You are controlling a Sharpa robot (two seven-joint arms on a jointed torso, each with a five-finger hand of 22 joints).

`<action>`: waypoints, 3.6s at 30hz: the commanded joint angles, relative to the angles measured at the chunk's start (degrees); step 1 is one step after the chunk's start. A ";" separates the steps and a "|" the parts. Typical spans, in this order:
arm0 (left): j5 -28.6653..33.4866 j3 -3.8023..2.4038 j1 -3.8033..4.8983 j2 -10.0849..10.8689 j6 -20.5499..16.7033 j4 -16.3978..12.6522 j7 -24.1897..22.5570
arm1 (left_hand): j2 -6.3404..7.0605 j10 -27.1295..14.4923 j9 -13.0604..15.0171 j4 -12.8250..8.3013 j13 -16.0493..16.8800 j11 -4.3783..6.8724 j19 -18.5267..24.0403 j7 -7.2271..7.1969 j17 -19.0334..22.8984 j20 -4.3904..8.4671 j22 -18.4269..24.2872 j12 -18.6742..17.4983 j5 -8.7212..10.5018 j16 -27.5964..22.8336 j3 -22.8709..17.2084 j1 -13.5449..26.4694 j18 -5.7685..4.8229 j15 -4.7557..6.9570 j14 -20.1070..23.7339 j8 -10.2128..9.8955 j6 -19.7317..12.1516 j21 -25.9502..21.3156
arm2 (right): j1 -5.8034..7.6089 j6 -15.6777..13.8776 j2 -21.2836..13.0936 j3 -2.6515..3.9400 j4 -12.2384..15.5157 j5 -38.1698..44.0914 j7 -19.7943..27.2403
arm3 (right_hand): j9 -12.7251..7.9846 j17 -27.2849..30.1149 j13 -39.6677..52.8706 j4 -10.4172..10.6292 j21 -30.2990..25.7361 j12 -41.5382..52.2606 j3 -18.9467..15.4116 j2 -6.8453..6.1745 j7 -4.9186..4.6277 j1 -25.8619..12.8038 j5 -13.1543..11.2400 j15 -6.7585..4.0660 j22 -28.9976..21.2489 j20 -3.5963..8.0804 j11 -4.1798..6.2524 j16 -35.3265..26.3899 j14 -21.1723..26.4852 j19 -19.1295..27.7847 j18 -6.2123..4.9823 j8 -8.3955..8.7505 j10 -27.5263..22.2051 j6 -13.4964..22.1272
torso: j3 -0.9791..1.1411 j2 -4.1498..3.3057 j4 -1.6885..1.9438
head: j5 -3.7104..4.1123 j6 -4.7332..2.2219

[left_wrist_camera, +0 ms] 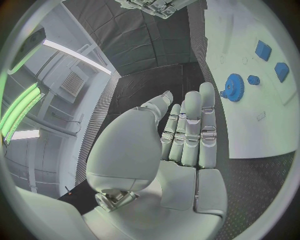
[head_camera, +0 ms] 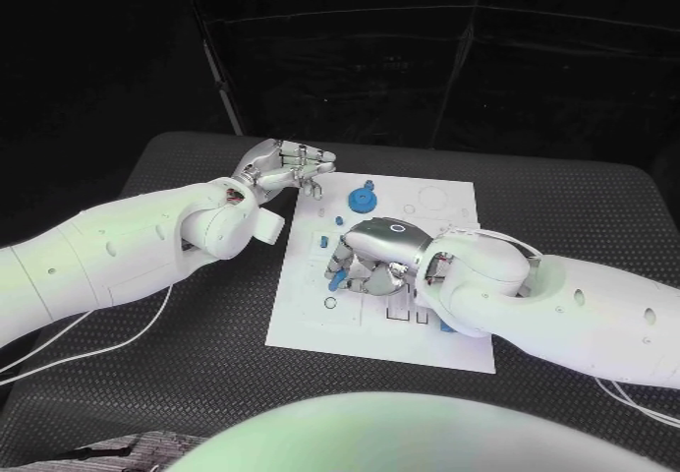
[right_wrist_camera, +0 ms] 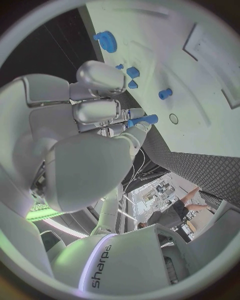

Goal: Assemble the parts on the task board

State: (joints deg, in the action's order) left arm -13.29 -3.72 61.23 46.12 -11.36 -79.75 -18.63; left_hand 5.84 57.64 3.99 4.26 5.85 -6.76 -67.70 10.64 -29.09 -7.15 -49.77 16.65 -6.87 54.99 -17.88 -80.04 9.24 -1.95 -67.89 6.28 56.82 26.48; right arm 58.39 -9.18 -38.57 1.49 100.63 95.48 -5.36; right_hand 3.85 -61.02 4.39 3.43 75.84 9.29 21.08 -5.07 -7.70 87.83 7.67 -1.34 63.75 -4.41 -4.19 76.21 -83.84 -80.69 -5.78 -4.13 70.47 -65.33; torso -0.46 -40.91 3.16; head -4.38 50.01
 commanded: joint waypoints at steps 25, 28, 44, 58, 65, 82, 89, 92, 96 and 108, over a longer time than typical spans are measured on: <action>0.03 -0.06 0.11 -0.05 0.78 -0.16 -0.35 | -0.44 -0.35 0.09 -0.07 0.09 0.02 0.07 -0.10 0.10 -0.38 0.10 0.48 -0.04 -0.29 0.22 -0.06 1.18 0.08 0.32 0.10 -0.08 -0.24 | -0.99 5.35 2.86 -0.24 -1.91 3.73 -0.14 | 0.03 0.08 0.13 -0.04 0.11 -0.57 0.76 -0.06 -0.32 -1.25 -0.01 0.04 -0.19 -0.19 0.68 0.22 -1.53 -0.09 0.74 0.21 1.03 0.16 | 0.00 0.06 0.11 | -1.23 -0.01; 0.03 -0.06 0.11 0.00 0.77 -0.19 -0.34 | -0.44 -0.35 0.09 -0.07 0.09 0.02 0.07 -0.10 0.10 -0.38 0.10 0.48 -0.04 -0.29 0.22 -0.06 1.18 0.08 0.32 0.10 -0.08 -0.24 | -1.00 5.86 3.08 -0.25 -2.13 4.23 -0.43 | 0.03 0.08 0.13 -0.04 0.11 -0.57 0.76 -0.06 -0.32 -1.25 -0.01 0.04 -0.19 -0.19 0.68 0.22 -1.53 -0.09 0.74 0.21 1.03 0.16 | 0.01 0.04 0.09 | -1.34 -0.01; 0.03 -0.06 0.14 0.06 0.74 -0.32 -0.26 | -0.44 -0.35 0.09 -0.07 0.09 0.02 0.07 -0.10 0.10 -0.38 0.10 0.48 -0.04 -0.29 0.22 -0.06 1.18 0.08 0.32 0.10 -0.08 -0.24 | -1.05 9.31 3.75 -0.48 -3.12 6.06 -1.24 | 0.05 0.16 0.16 -0.11 0.10 -0.65 0.91 -0.13 -0.28 -1.53 -0.18 0.03 -0.20 -0.21 0.69 0.18 -1.50 -0.04 0.74 0.18 1.07 0.13 | 0.04 0.08 0.05 | -1.59 -0.01; 0.02 -0.06 0.14 0.03 0.82 -0.30 -0.22 | -0.44 -0.35 0.09 -0.07 0.09 0.02 0.07 -0.10 0.10 -0.38 0.10 0.48 -0.04 -0.29 0.22 -0.06 1.18 0.08 0.32 0.10 -0.08 -0.24 | -1.10 7.87 4.16 -0.75 -3.12 8.60 -2.90 | -0.04 0.81 0.19 -0.10 -0.16 -1.30 1.09 -1.05 -0.37 -3.43 -0.60 0.14 -0.62 -0.33 0.56 -0.18 -1.28 0.29 0.67 0.43 0.81 0.84 | 0.05 0.09 -0.04 | -1.55 -0.01; 0.02 -0.06 0.14 0.02 0.90 -0.31 -0.16 | -0.44 -0.35 0.09 -0.07 0.09 0.02 0.07 -0.10 0.10 -0.38 0.10 0.48 -0.04 -0.29 0.22 -0.06 1.18 0.08 0.32 0.10 -0.08 -0.24 | -1.12 7.35 4.33 -1.29 -3.00 7.97 -2.32 | -0.26 2.19 -0.59 1.06 -1.03 -3.63 -0.38 -3.64 -0.87 -7.32 0.84 1.08 -2.04 -1.06 -0.59 -0.95 -0.91 0.94 0.45 0.71 -3.64 4.41 | 0.02 0.14 0.04 | -1.50 -0.01; 0.02 -0.06 0.15 0.04 1.09 -0.25 -0.01 | -0.44 -0.35 0.09 -0.07 0.09 0.02 0.07 -0.10 0.10 -0.38 0.10 0.48 -0.04 -0.29 0.22 -0.06 1.18 0.08 0.32 0.10 -0.08 -0.24 | -1.11 4.33 3.97 -2.11 -2.53 7.05 -1.09 | -0.21 4.33 -0.36 0.47 -2.39 -2.76 -2.77 -4.14 0.46 -8.42 0.83 1.13 -4.02 -1.32 -0.64 -2.27 -0.44 1.70 0.08 0.68 -7.38 12.60 | 0.06 0.09 0.00 | -1.39 -0.01; 0.02 -0.06 0.15 -0.01 1.19 -0.20 0.06 | -0.44 -0.35 0.09 -0.07 0.09 0.02 0.07 -0.10 0.10 -0.38 0.10 0.48 -0.04 -0.29 0.22 -0.06 1.18 0.08 0.32 0.10 -0.08 -0.24 | -1.12 1.40 3.55 -2.12 -2.18 6.81 -1.05 | -0.14 4.50 -0.23 0.33 -2.52 -2.01 -2.95 -3.88 0.42 -8.35 0.91 1.01 -4.20 -1.24 -0.48 -2.39 -0.44 1.72 0.03 0.61 -6.96 13.00 | 0.08 0.06 0.01 | -1.24 -0.01; -0.01 -0.06 0.15 0.02 1.24 -0.19 0.09 | -0.44 -0.35 0.09 -0.07 0.09 0.02 0.07 -0.10 0.10 -0.38 0.10 0.48 -0.04 -0.29 0.22 -0.06 1.18 0.08 0.32 0.10 -0.08 -0.24 | -1.16 -1.88 2.56 -2.11 -1.50 6.72 -0.67 | -0.14 4.78 -0.35 0.23 -2.96 -1.84 -3.56 -4.01 0.36 -8.54 0.89 1.07 -4.90 -1.22 -0.64 -2.58 -0.40 1.97 -0.07 0.61 -8.10 13.78 | 0.09 0.09 -0.01 | -1.00 -0.01; -0.04 -0.06 0.14 0.09 1.30 -0.13 0.12 | -0.44 -0.35 0.09 -0.07 0.09 0.02 0.07 -0.10 0.10 -0.38 0.10 0.48 -0.04 -0.29 0.22 -0.06 1.18 0.08 0.32 0.10 -0.08 -0.24 | -1.20 -5.74 -0.08 -2.08 0.28 5.67 0.09 | -0.11 5.60 -0.35 0.21 -3.64 -1.48 -4.27 -4.17 0.19 -8.78 0.76 1.12 -5.98 -1.23 -0.68 -3.03 -0.26 2.38 -0.26 0.58 -8.75 14.21 | 0.15 0.16 -0.09 | -0.68 -0.01; -0.06 -0.03 0.10 0.33 1.25 0.32 0.19 | -0.44 -0.35 0.09 -0.07 0.09 0.02 0.07 -0.10 0.10 -0.38 0.10 0.48 -0.04 -0.29 0.22 -0.06 1.18 0.08 0.32 0.10 -0.08 -0.24 | -0.77 -18.80 -16.74 0.76 6.36 -22.74 -3.79 | 0.87 6.65 5.49 5.02 -4.47 12.59 -14.86 -5.14 -0.77 -13.22 0.39 0.23 -6.96 -0.76 0.49 -3.88 -0.03 2.55 -0.45 -2.19 2.68 9.70 | 0.04 0.89 -0.79 | 4.24 -0.18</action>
State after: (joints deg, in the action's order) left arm -13.35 -3.69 61.23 46.48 -10.69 -79.41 -18.27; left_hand 5.84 57.64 3.98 4.26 5.86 -6.76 -67.70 10.64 -29.06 -7.15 -49.75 16.88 -6.87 54.99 -17.88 -80.03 9.24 -1.95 -67.89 6.28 56.82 26.48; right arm 57.57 -21.09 -54.85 2.24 106.52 85.84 -6.53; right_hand 4.62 -53.99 8.79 8.21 70.96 19.82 7.13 -9.79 -8.71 74.61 7.61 -0.67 56.20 -5.25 -4.01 72.05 -83.74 -77.61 -5.78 -5.96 71.54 -55.34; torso -0.41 -40.32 2.72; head -1.25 49.99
